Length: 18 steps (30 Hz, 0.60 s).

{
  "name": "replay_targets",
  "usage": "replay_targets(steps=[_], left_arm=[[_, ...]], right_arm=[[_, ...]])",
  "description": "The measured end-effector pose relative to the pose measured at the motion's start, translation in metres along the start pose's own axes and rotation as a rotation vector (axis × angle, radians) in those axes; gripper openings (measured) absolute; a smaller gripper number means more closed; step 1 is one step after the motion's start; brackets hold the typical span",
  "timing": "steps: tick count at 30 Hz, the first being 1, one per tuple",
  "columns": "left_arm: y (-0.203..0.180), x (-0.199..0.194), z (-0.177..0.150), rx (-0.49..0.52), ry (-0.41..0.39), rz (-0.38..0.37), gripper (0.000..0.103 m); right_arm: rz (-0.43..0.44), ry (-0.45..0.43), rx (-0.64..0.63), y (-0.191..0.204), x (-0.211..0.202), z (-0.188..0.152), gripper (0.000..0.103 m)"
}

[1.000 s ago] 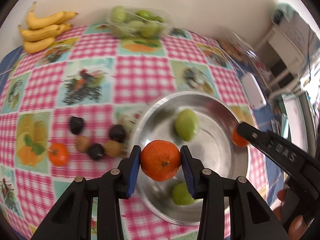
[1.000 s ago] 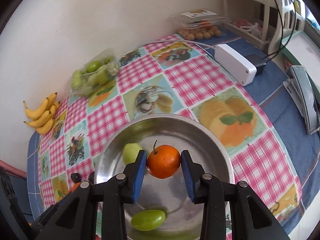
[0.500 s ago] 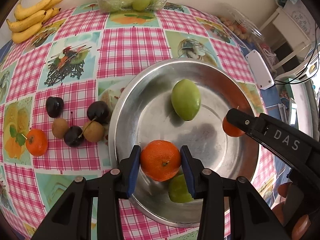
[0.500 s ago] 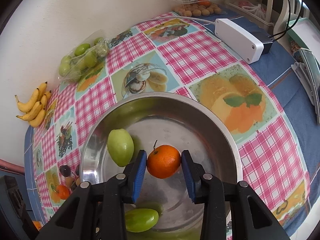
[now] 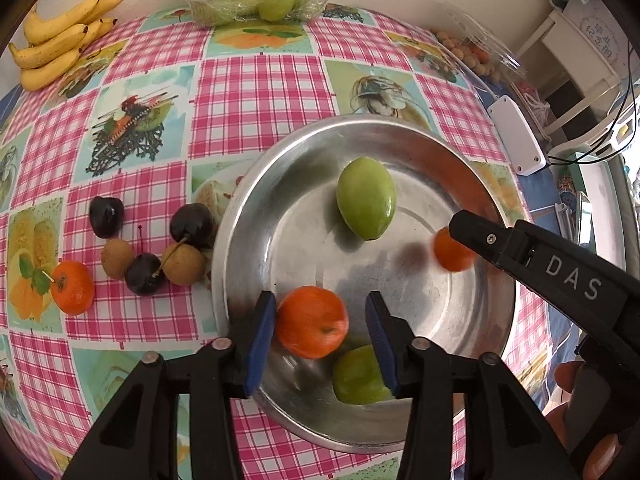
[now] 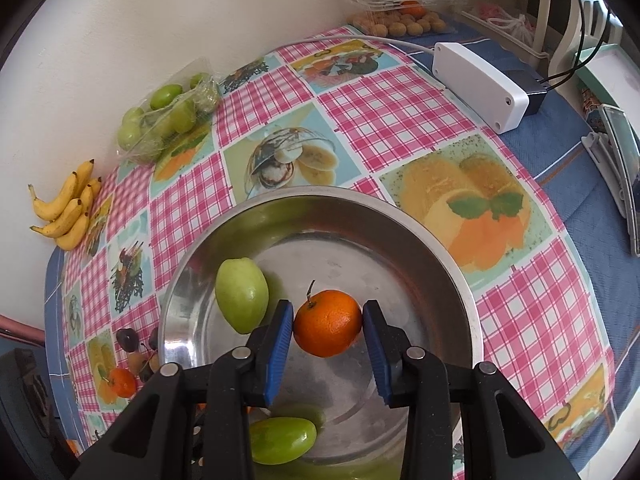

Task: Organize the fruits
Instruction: 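Carry the orange over the bowl with left gripper while right gripper carries another, then open the left gripper over the bowl while the right gripper releases its orange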

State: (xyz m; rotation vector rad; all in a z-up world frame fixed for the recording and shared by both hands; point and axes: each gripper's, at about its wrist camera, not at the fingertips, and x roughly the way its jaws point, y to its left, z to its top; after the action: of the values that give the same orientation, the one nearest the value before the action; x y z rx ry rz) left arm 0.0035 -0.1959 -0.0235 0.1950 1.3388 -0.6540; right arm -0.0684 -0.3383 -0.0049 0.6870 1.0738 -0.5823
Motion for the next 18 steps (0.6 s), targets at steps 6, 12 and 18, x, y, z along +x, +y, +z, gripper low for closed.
replay_targets(steps=[6,12,18], left_arm=[[0.010,-0.013,0.003,-0.032,-0.033,-0.011,0.050],[0.038,-0.033,0.010,-0.128,-0.097,0.022,0.062],[0.081,-0.044,0.011,-0.264,-0.148,0.116,0.077]], right_arm=[[0.007,-0.025,-0.008,0.003,-0.008,0.001,0.052],[0.016,-0.056,-0.018,0.008,-0.019,0.002,0.053],[0.020,-0.046,-0.059,0.020,-0.018,-0.001,0.065]])
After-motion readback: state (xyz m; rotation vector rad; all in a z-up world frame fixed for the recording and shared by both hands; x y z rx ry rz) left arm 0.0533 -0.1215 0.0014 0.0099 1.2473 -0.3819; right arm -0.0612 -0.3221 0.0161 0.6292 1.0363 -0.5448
